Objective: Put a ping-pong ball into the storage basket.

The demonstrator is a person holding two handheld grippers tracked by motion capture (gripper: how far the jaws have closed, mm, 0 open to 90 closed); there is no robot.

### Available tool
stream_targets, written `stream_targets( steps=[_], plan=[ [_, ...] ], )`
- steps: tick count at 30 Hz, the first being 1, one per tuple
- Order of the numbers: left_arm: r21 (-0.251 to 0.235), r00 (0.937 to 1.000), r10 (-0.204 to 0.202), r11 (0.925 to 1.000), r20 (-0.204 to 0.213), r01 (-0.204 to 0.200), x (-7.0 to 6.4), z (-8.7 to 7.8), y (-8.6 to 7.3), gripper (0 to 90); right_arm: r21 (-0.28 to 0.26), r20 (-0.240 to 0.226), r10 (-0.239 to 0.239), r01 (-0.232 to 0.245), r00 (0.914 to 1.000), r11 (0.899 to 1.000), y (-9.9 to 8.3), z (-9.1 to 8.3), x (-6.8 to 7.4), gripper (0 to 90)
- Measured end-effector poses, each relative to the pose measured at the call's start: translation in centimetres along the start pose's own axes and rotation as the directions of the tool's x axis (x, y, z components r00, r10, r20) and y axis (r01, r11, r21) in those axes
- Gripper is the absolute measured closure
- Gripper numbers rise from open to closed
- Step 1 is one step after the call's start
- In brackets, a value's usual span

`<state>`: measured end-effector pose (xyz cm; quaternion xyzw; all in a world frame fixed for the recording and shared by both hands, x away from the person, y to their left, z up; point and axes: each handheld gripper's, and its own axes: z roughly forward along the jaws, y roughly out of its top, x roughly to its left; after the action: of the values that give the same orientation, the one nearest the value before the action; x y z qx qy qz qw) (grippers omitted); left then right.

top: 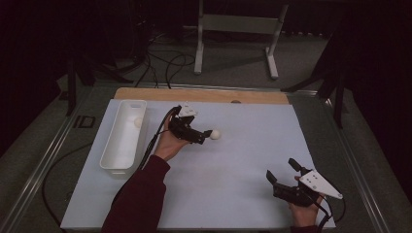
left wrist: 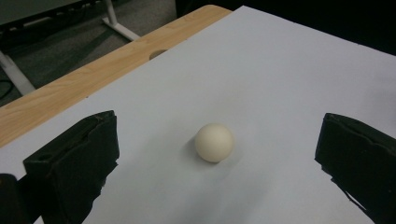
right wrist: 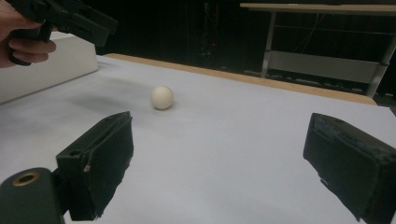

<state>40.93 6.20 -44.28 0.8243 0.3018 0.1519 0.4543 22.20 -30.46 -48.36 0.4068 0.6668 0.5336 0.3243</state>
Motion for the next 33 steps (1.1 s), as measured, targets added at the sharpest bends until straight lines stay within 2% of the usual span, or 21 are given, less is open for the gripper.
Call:
stream_targets(
  steps=[10, 22, 33],
  plan=[
    [0.022, 0.9999, -0.014, 0.9997, 0.002, 0.014, 0.2, 0.9, -0.1, 0.4, -0.001, 0.000, 0.000, 0.000, 1.0000, 1.000, 0.0, 0.0, 0.0, 8.2],
    [0.029, 0.9998, 0.012, 0.9995, 0.013, -0.012, -0.4, 1.7, 0.9, 0.4, -0.002, 0.000, 0.002, -0.002, 1.0000, 1.000, 0.0, -0.1, 0.0, 8.2],
    [0.027, 1.0000, -0.008, 0.9996, 0.002, 0.008, 0.0, 2.5, 0.9, 0.4, -0.003, 0.000, 0.002, -0.002, 1.0000, 1.000, 0.0, 0.0, 0.0, 8.2]
  ],
)
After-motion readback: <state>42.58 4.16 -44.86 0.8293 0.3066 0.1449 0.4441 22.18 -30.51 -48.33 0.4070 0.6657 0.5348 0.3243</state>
